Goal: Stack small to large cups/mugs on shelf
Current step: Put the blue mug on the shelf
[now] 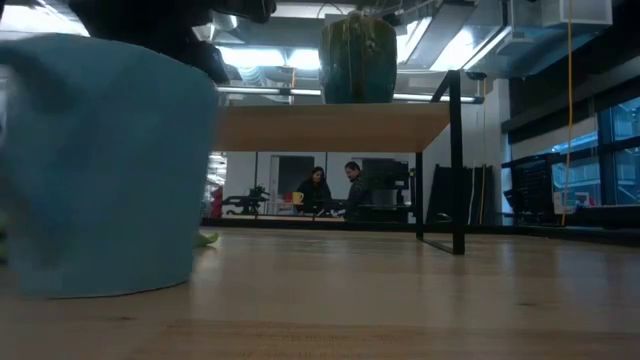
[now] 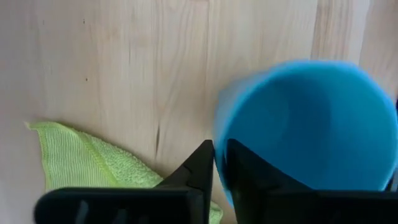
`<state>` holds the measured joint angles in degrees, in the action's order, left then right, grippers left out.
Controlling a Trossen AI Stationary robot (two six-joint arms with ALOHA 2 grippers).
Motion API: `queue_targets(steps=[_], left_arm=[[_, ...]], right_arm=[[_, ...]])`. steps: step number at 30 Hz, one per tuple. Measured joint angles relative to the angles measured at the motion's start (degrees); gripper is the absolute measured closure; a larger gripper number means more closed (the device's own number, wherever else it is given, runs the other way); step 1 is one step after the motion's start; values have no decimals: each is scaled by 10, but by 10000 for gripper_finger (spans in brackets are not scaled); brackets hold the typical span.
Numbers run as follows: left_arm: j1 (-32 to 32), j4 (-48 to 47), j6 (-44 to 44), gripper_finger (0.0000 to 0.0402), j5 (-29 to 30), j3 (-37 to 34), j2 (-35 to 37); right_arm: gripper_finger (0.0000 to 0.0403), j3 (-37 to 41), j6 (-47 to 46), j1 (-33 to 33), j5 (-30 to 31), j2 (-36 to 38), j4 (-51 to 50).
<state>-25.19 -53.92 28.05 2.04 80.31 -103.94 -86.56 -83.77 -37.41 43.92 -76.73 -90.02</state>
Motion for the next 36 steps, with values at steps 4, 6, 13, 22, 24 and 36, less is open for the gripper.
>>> queue_targets(steps=[4,6,13,22,24,36], left_arm=[[0,-1,-1,389,0,0,0],[0,-1,-1,393,-1,0,0],[0,-1,-1,390,0,0,0],[0,0,15,391,10,0,0],[0,-1,16,389,3,0,0],[4,-31,30,395,-34,11,0]], right_arm=[[202,0,0,0,0,0,0],[202,0,0,0,0,0,0],[202,0,0,0,0,0,0],[202,0,0,0,0,0,0],[202,0,0,0,0,0,0],[202,0,0,0,0,0,0]])
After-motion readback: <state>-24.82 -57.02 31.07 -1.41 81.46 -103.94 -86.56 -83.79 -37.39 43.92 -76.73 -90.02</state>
